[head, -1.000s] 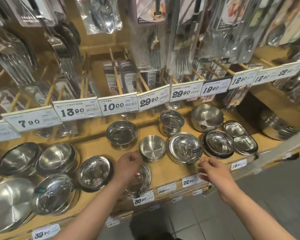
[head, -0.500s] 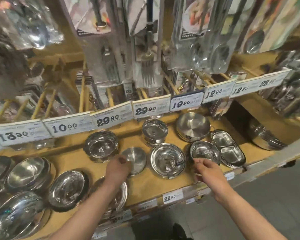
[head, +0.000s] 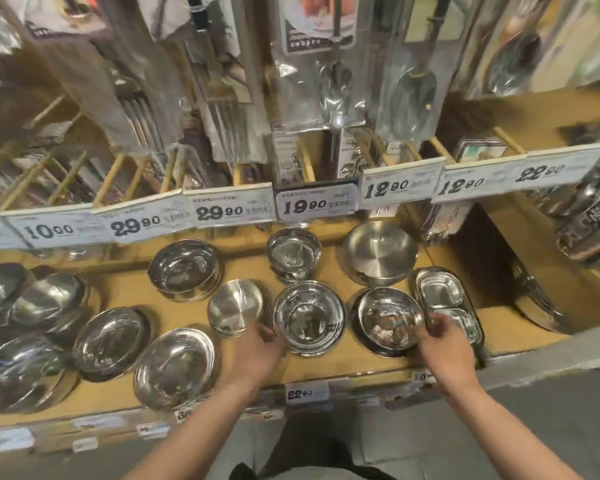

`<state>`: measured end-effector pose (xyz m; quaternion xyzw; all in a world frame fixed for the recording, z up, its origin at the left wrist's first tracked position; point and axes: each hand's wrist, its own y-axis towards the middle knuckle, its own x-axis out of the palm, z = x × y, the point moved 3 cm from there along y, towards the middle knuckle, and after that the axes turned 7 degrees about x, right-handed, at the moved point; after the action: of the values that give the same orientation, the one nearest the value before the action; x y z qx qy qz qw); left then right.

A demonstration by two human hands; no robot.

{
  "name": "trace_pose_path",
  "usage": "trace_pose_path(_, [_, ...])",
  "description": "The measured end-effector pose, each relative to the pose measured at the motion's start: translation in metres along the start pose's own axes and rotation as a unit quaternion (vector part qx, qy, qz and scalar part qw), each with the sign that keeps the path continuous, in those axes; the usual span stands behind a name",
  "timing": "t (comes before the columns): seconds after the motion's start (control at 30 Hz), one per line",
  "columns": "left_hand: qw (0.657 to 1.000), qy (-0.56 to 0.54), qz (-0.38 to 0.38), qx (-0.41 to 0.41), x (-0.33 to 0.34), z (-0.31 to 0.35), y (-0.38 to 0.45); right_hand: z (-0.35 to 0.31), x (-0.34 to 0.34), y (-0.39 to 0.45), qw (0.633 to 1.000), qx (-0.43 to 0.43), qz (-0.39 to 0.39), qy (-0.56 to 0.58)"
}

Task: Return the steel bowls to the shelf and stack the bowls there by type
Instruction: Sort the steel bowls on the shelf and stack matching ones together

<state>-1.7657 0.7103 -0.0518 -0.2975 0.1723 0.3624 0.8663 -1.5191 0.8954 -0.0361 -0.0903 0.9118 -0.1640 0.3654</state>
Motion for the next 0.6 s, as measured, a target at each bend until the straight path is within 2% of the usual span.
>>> trace_pose_path(0.17, [0.999, -0.019, 0.029, -0.029, 0.02, 0.0, 0.0, 0.003, 0.006, 0.011, 0.995, -0.014, -0.056, -0.084])
trace_pose_path(0.4, [0.997, 0.009, 0.048, -0.06, 0.031, -0.001, 0.003, 0.001, 0.007, 0.016, 0.989, -0.01, -0.053, -0.138])
trace_pose_path(0.53, [0.992, -0.032, 0.057, -0.104, 0.031, -0.001, 0.004, 0.0, 0.002, 0.016, 0.991, -0.004, -0.06, -0.123])
trace_pose_path(0.6, [0.984, -0.105, 0.055, -0.13, 0.031, 0.0, 0.004, -0.002, -0.001, 0.015, 0.992, -0.004, -0.063, -0.113])
